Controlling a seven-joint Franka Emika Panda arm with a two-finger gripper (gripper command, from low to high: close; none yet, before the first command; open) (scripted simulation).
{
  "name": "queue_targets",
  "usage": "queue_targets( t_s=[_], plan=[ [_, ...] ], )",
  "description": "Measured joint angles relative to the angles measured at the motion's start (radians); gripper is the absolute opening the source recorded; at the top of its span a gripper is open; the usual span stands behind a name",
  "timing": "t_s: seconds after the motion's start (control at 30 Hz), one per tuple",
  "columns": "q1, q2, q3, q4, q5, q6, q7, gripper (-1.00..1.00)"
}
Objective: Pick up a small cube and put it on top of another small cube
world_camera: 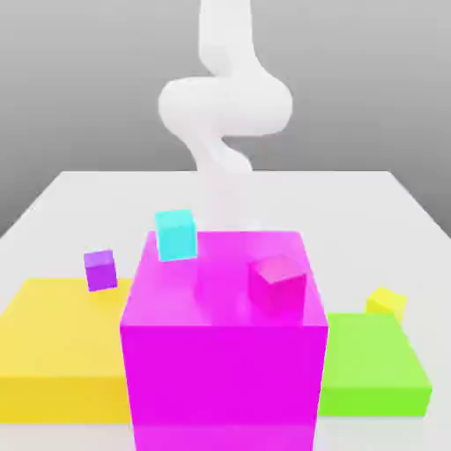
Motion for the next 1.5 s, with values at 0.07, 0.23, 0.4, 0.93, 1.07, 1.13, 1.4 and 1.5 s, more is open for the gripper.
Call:
queue_targets(
  t_s=[0.07,0.23,0.4,0.93,1.07,1.13,1.4,1.5],
  plan=[
    [0.058,0.052,0.000,-0.033,-0.003,0.035,-0.091,0.00],
    [0.193,0.175,0.000,-0.112,-0.009,0.116,-0.306,0.00],
    [0.320,0.297,0.006,-0.191,-0.008,0.198,-0.525,0.00],
    [0.675,0.686,0.097,-0.442,0.010,0.458,-1.235,0.00],
    [0.726,0.800,0.107,-0.476,-0.020,0.541,-1.331,0.00],
    [0.735,0.870,0.088,-0.467,-0.049,0.598,-1.318,0.00],
    [0.777,1.006,0.036,-0.444,-0.088,0.707,-1.291,-1.00],
    [0.779,1.009,0.034,-0.443,-0.089,0.710,-1.290,-1.00]
  ],
)
